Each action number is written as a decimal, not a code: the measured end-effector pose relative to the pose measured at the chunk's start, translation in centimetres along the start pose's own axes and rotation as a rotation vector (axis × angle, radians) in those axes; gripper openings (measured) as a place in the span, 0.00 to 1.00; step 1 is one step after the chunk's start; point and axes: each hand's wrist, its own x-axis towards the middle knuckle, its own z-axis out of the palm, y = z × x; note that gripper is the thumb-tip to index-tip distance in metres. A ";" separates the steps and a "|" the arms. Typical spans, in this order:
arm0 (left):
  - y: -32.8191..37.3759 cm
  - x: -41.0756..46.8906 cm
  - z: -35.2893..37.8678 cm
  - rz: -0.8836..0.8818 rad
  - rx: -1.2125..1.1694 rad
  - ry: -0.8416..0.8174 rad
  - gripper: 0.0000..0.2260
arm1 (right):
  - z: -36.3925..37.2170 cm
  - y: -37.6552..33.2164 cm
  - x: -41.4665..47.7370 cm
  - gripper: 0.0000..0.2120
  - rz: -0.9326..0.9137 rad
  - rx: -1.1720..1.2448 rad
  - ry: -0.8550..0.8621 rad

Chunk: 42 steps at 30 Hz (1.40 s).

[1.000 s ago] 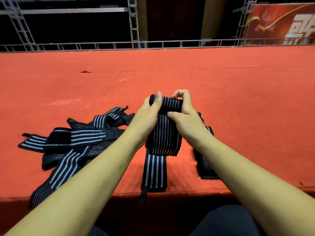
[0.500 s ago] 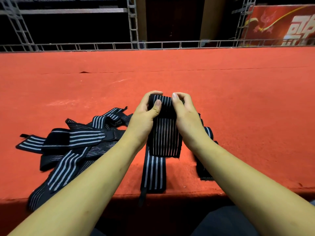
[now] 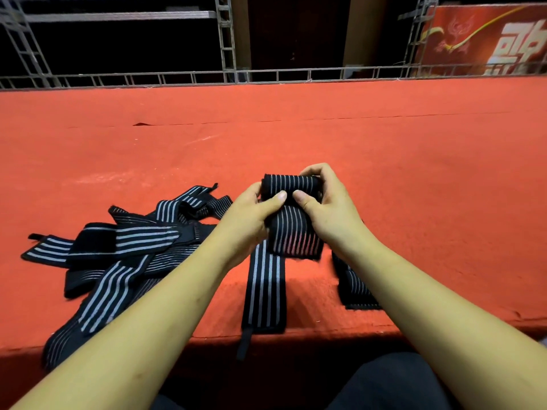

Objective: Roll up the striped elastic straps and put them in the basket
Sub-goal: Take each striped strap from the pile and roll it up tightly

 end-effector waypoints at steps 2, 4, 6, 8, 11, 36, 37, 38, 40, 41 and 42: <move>0.3 -0.2 0.8 -0.055 -0.069 0.049 0.17 | 0.3 0.1 -0.5 0.12 -0.004 -0.002 -0.031; 0.2 0.2 1.1 -0.079 -0.037 0.136 0.22 | 0.5 0.2 -0.9 0.13 -0.003 -0.006 -0.061; -0.1 0.5 1.0 -0.063 0.060 0.176 0.21 | 0.5 0.2 -1.2 0.14 -0.012 0.002 -0.091; -0.4 0.5 0.8 -0.033 0.086 0.179 0.17 | 0.5 0.1 -1.5 0.14 0.023 0.065 -0.121; -0.7 0.5 1.1 -0.003 0.098 0.175 0.13 | 0.7 0.0 -1.8 0.16 0.097 0.144 -0.108; -1.6 2.1 2.7 0.002 -0.150 0.016 0.08 | -2.7 4.3 -0.6 0.17 0.251 0.530 -0.047; -1.8 2.6 3.0 0.012 -0.130 0.023 0.07 | -3.1 4.3 -0.4 0.15 0.263 0.582 -0.066; -2.0 3.0 3.3 0.017 -0.111 0.024 0.07 | -3.6 4.4 -0.2 0.12 0.283 0.627 -0.071; -2.6 4.0 4.2 0.017 -0.085 0.007 0.08 | -4.7 4.6 0.4 0.05 0.340 0.635 -0.042; -2.9 4.6 4.9 0.011 -0.072 -0.001 0.09 | -5.3 5.0 0.8 0.04 0.359 0.600 -0.021; -3.4 5.2 5.6 0.002 -0.062 -0.004 0.09 | -6.0 5.5 1.1 0.04 0.367 0.563 0.001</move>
